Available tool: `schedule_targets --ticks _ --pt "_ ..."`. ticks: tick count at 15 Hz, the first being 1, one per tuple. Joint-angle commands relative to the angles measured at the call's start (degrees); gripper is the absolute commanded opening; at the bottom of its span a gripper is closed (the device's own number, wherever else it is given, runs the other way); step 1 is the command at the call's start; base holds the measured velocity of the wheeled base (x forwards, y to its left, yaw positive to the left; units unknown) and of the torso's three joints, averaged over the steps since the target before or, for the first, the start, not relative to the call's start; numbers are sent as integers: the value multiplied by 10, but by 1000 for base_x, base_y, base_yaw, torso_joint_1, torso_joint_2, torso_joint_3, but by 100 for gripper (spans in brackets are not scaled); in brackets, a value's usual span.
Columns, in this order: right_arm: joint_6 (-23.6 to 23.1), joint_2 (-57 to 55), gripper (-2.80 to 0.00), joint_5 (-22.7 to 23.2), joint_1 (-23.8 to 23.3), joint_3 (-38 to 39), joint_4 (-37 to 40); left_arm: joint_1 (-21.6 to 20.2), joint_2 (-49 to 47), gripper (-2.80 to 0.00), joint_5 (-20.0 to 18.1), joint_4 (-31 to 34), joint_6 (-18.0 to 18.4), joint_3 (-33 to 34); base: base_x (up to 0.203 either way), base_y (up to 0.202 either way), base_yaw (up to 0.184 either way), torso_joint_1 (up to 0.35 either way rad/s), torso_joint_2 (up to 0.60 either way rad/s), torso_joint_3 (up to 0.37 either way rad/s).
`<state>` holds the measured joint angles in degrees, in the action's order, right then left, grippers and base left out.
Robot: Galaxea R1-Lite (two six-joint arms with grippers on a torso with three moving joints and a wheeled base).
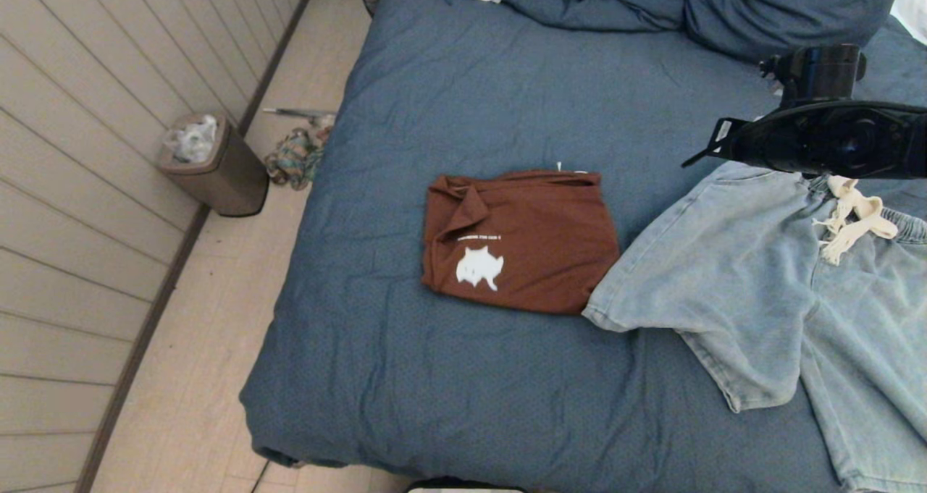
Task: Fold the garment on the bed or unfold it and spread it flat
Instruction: Unford the brown shorts
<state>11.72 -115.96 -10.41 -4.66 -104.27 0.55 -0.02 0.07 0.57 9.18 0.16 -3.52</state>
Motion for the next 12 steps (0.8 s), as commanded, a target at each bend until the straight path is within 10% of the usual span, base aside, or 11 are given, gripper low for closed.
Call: schedule_targets --ticks 1,12 --pt "1 -1 -280 0 2 2 0 0 -1 -280 0 0 0 0 0 0 0 0 0 0" --pt "28 173 -280 42 115 114 155 -1 -1 -280 0 0 0 0 0 0 0 0 0 0"
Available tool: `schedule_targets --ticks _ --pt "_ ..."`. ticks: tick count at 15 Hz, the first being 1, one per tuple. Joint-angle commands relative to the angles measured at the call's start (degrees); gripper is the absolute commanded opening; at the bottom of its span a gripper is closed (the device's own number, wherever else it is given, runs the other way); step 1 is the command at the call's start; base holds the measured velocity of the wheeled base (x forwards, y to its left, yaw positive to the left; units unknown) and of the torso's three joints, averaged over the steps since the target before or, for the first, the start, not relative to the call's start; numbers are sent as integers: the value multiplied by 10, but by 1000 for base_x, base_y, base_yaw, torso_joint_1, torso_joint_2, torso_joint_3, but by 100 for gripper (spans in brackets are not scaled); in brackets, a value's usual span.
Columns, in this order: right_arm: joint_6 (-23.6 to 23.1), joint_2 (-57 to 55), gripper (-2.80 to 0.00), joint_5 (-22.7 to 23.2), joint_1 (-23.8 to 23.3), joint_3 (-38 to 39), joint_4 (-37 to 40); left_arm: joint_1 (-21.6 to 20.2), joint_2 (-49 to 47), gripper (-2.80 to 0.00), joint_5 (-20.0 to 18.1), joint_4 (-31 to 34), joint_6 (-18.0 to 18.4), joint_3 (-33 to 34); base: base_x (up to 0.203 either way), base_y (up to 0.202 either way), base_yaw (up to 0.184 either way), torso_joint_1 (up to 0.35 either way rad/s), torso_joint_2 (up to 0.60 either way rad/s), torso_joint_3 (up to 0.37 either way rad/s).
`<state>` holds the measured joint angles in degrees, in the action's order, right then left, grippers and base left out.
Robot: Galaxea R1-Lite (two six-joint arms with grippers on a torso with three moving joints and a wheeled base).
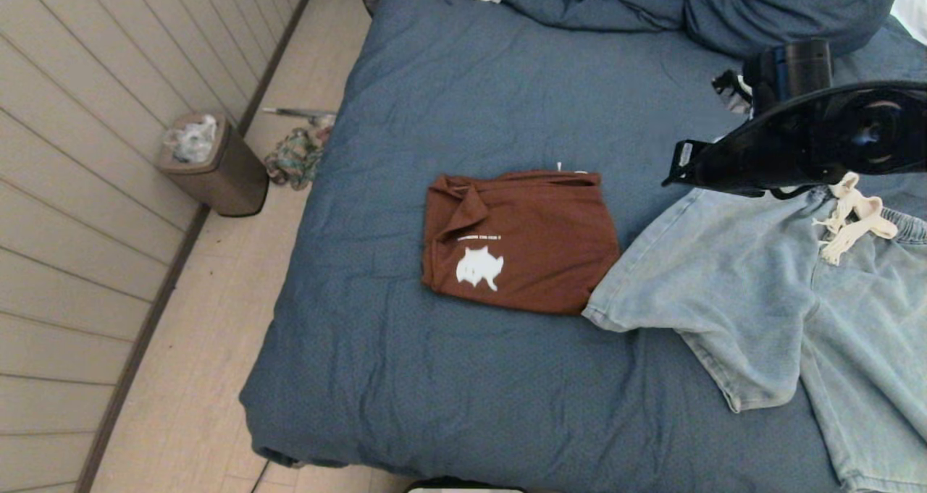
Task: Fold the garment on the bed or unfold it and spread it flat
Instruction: Unford the brown shorts
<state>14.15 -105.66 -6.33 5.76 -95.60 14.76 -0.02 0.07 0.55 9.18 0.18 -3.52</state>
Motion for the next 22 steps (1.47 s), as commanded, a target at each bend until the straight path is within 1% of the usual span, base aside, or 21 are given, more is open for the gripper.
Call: schedule_targets --ticks 1,3,5,7,10,12,14,16,17,19,21,22 --pt "6 111 -280 3 14 72 20 -1 -1 -280 0 0 0 0 0 0 0 0 0 0" --pt "8 206 -280 1 11 185 25 0 -1 -280 0 0 0 0 0 0 0 0 0 0" --pt "8 326 -280 -4 2 302 25 -1 -1 -280 1 0 0 0 0 0 0 0 0 0" --pt "7 443 -280 -32 -16 408 23 -1 -1 -280 0 0 0 0 0 0 0 0 0 0" --pt "-3 608 -280 -84 -38 508 24 0 -1 -280 0 0 0 0 0 0 0 0 0 0" --pt "-18 706 -280 -100 -42 564 25 -1 -1 -280 1 0 0 0 0 0 0 0 0 0" --pt "-36 805 -280 -106 -35 617 26 -1 -1 -280 0 0 0 0 0 0 0 0 0 0" --pt "-48 878 -280 -109 -28 669 26 0 -1 -280 0 0 0 0 0 0 0 0 0 0" --pt "-51 898 -280 -112 -23 710 23 -1 -1 -280 1 0 0 0 0 0 0 0 0 0" --pt "-55 908 -280 -115 -25 762 24 0 -1 -280 0 0 0 0 0 0 0 0 0 0" --pt "-60 923 -280 -114 -70 802 24 0 -1 -280 0 0 0 0 0 0 0 0 0 0" --pt "-61 931 -280 -112 -73 827 21 -1 -1 -280 1 0 0 0 0 0 0 0 0 0"
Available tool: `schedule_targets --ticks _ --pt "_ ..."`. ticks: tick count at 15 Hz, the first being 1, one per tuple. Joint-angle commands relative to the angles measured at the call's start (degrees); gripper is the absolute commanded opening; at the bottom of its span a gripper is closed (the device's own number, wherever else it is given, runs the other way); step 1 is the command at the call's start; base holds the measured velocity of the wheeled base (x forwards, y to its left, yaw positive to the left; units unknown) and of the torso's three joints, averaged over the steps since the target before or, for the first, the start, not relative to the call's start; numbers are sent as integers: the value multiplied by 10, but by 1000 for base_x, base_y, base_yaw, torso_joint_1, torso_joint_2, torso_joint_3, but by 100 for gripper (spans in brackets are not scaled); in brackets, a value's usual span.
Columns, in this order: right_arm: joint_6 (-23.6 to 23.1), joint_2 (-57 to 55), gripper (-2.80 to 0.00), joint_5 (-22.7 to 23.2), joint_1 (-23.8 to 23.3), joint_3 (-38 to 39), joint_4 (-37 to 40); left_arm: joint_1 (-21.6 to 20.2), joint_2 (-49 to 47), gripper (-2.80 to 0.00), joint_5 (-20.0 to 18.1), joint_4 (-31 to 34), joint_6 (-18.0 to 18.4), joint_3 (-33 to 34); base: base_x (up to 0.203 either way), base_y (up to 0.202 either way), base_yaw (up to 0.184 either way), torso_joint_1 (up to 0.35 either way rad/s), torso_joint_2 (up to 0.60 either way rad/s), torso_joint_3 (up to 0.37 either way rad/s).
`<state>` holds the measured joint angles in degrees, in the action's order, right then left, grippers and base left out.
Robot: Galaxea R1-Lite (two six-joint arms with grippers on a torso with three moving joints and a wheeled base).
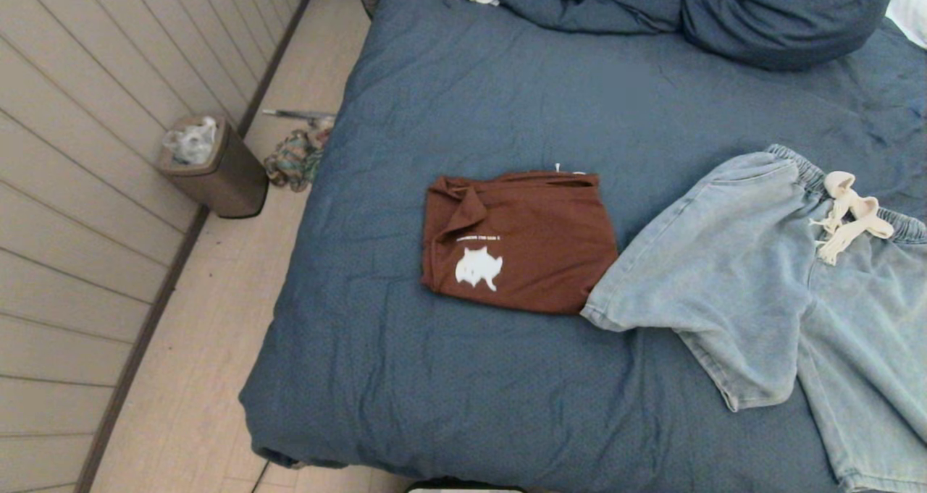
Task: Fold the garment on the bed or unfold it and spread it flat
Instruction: Unford the brown shorts
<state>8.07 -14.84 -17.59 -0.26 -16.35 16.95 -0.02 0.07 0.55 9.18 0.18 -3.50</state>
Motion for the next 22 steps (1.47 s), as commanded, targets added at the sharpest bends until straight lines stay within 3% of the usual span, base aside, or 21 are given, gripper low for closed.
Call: schedule_targets --ticks 1,4,6,7,9,13,22 --pt "-3 44 -280 12 -10 49 -4 -1 -1 -280 1 0 0 0 0 0 0 0 0 0" --pt "-30 151 -280 158 -2 86 -44 -1 -1 -280 1 0 0 0 0 0 0 0 0 0" --pt "-43 154 -280 227 1 115 -84 -1 -1 -280 1 0 0 -1 0 0 0 0 0 0" --pt "-47 154 -280 218 1 115 -84 0 -1 -280 1 0 0 0 0 0 0 0 0 0" --pt "-72 153 -280 157 1 131 -98 -1 -1 -280 1 0 0 0 0 0 0 0 0 0" --pt "-86 155 -280 182 2 136 -107 -1 -1 -280 1 0 0 0 0 0 0 0 0 0" --pt "-85 155 -280 182 2 136 -107 0 -1 -280 1 0 0 0 0 0 0 0 0 0"
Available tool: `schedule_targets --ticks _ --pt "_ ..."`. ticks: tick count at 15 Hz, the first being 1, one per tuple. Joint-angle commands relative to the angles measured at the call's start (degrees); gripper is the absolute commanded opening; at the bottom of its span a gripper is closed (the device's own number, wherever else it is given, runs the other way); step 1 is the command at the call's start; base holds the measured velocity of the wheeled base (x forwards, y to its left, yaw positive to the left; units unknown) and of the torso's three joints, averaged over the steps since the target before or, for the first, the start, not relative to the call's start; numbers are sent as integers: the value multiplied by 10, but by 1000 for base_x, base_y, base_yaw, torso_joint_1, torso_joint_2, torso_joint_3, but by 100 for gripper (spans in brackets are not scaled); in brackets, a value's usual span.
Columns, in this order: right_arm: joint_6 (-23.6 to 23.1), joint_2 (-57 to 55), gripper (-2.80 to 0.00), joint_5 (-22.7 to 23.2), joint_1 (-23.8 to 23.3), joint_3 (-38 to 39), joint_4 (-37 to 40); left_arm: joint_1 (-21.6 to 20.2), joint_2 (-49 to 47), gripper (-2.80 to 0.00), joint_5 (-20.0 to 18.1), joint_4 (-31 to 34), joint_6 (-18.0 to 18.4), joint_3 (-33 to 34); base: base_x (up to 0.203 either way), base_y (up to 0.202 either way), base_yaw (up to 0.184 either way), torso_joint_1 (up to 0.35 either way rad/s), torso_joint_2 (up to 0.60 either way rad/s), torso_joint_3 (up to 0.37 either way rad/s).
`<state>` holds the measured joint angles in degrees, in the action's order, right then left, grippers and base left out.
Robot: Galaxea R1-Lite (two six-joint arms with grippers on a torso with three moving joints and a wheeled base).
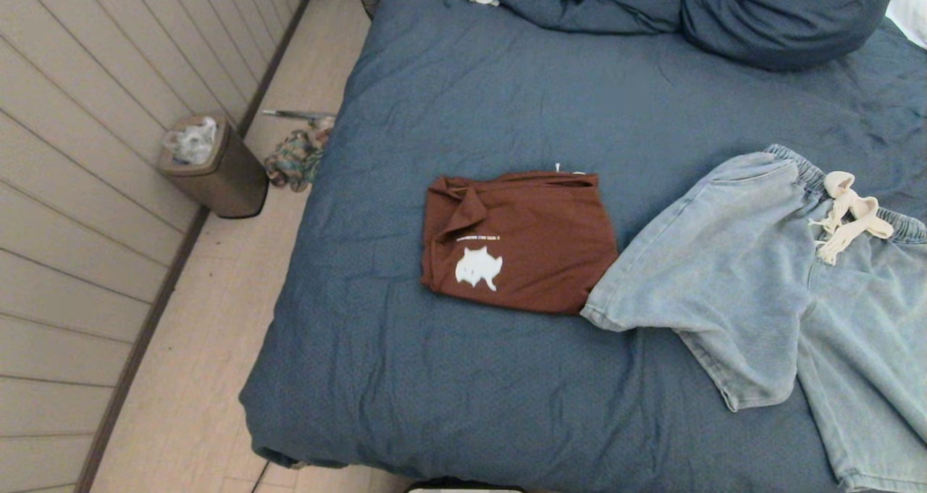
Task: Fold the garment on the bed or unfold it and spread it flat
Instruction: Unford the brown shorts
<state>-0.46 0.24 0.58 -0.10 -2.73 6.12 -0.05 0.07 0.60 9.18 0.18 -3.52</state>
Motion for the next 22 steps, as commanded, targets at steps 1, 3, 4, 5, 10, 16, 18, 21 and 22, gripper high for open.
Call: schedule_targets --ticks 1,3,4,5,10,16,18,21,22 --pt "0 5 -280 0 0 0 1 0 -1 -280 0 0 0 0 0 0 0 0 0 0" --pt "0 5 -280 0 0 0 1 0 -1 -280 0 0 0 0 0 0 0 0 0 0" --pt "0 5 -280 0 0 0 1 0 -1 -280 0 0 0 0 0 0 0 0 0 0" --pt "0 5 -280 0 0 0 1 0 -1 -280 0 0 0 0 0 0 0 0 0 0" --pt "-1 5 -280 0 0 0 1 0 -1 -280 0 0 0 0 0 0 0 0 0 0" --pt "-1 5 -280 0 0 0 1 0 -1 -280 0 0 0 0 0 0 0 0 0 0" --pt "-1 5 -280 0 0 0 1 0 -1 -280 0 0 0 -1 0 0 0 0 0 0" --pt "0 5 -280 0 0 0 1 0 -1 -280 0 0 0 0 0 0 0 0 0 0" --pt "0 5 -280 0 0 0 1 0 -1 -280 0 0 0 0 0 0 0 0 0 0"
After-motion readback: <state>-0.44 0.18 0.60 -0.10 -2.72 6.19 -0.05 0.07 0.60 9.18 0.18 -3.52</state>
